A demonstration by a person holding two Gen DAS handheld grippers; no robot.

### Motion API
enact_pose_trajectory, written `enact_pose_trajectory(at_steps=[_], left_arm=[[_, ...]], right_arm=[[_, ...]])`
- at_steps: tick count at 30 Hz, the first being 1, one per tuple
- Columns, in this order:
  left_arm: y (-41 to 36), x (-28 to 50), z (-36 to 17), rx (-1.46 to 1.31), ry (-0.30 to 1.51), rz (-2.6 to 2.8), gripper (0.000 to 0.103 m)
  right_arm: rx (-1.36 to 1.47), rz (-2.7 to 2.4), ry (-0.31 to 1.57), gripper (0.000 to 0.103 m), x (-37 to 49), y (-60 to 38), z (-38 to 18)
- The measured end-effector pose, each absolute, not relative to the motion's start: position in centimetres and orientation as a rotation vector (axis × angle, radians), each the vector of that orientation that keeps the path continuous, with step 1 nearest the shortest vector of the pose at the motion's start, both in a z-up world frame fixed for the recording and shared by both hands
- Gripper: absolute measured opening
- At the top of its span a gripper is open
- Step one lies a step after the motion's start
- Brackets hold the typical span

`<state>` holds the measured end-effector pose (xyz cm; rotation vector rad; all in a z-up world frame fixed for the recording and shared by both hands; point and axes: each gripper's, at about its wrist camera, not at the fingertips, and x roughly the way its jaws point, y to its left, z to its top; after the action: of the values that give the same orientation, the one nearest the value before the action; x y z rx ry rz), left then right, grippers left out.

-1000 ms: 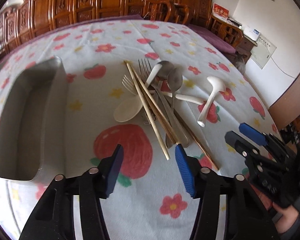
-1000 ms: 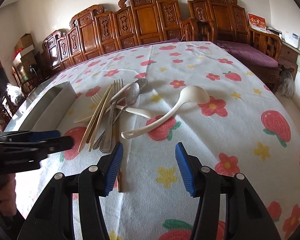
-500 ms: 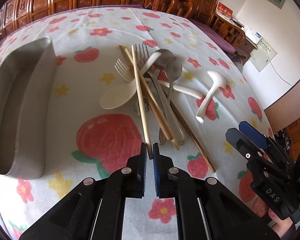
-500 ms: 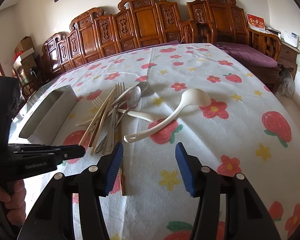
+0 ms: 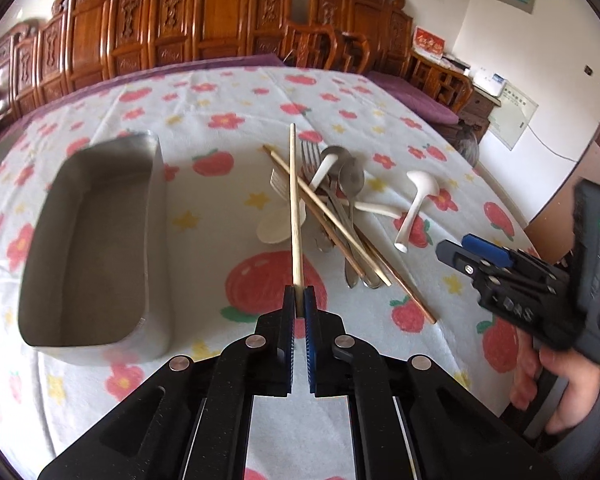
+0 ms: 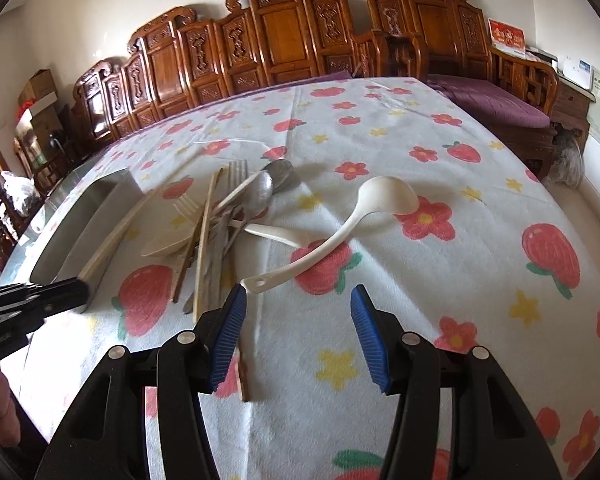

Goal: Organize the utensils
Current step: 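Grasp the white plastic spoon with the right gripper while the left lifts the chopstick, then lower the chopstick into the metal tray and open the left gripper while the right carries the spoon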

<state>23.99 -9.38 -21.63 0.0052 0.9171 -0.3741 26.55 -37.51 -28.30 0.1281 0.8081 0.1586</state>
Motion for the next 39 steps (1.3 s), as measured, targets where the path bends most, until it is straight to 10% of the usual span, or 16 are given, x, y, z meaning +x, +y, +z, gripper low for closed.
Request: enact_pose_trajectory(at_steps=[19,23,39], left_arm=[[-8.0,22.1,-18.3,-0.01,0.792,-0.459,0.004],[-7.4,21.8,-17.9,-0.013,0.779,-0.443,0.004],[-2.1,23.0,-16.4,0.028,0.794,-0.297,0.004]], right_arm=[[0.153,0.025,0.906,0.047,36.1,-40.3,-30.4],[0.104,0.004,0.91,0.019,36.7,-39.8,-30.5],[0.085,0.078,0.85,0.004,34.3,-40.1,-27.4]])
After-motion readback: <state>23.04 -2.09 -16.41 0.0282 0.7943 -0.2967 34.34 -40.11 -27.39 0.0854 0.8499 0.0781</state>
